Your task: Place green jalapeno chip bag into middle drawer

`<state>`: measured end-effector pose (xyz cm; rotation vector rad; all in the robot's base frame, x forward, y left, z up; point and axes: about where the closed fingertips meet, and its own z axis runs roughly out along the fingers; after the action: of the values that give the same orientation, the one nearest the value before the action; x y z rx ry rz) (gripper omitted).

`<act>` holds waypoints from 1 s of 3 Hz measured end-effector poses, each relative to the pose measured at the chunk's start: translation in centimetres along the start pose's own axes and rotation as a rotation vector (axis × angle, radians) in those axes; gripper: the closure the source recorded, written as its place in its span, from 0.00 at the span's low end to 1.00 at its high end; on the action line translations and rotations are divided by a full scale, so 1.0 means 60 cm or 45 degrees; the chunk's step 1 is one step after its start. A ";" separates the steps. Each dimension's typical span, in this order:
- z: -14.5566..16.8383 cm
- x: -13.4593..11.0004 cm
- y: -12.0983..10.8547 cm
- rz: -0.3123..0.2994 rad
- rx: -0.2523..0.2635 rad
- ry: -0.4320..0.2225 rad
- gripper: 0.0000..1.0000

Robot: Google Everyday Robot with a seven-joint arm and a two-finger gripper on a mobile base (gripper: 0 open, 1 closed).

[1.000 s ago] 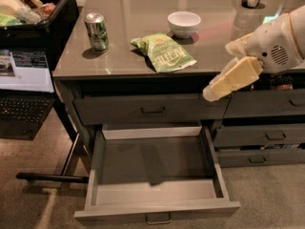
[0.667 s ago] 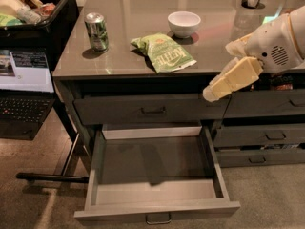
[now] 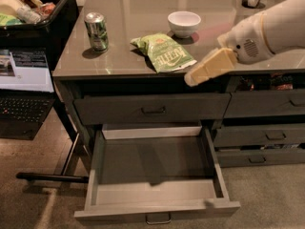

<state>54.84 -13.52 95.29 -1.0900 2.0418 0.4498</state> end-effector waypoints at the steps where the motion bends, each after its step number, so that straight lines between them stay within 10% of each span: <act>1: 0.077 -0.049 -0.056 0.003 0.044 -0.076 0.00; 3: 0.233 -0.109 -0.148 0.007 0.154 -0.124 0.00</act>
Offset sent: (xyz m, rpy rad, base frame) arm 0.1872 0.0735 -0.0348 0.0534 -0.1490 -0.1098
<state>70.81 -6.53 91.62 -0.9720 1.9605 0.3701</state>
